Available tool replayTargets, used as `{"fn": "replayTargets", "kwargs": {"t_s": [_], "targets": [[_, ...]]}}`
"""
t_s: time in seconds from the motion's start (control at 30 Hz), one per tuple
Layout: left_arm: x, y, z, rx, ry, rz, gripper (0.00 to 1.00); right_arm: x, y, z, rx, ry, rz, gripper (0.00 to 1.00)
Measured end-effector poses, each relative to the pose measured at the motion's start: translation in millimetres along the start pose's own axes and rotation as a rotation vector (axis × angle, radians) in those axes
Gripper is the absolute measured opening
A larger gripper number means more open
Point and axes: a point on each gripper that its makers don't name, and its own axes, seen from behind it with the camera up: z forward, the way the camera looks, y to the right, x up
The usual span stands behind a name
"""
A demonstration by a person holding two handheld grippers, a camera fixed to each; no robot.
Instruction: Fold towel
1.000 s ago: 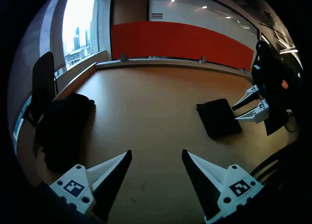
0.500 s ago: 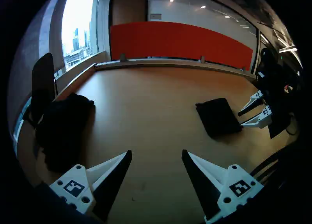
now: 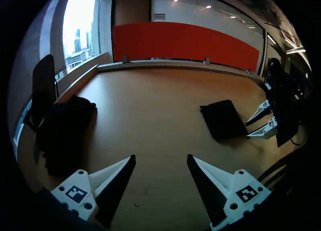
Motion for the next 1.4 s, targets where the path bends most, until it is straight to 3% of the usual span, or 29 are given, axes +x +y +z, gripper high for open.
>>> {"fn": "replayTargets", "kwargs": {"t_s": [0.3, 0.8, 1.1, 1.4], "targets": [[-1, -0.2, -0.7, 0.0, -0.001, -0.003, 0.95, -9, 0, 6.5, -0.003, -0.007, 0.03, 0.53], [0, 4.3, 0.3, -0.01, -0.003, 0.006, 0.95, -9, 1, 2.3, -0.001, 0.008, 0.074, 0.1], [2, 6.3, 0.7, -0.022, 0.002, 0.011, 0.95, 8, 6, -6.4, -0.019, 0.043, 0.074, 0.06], [11, 5.9, 1.0, -0.035, 0.022, 0.024, 0.95, 46, 19, -26.3, -0.059, 0.099, 0.045, 0.06]]}}
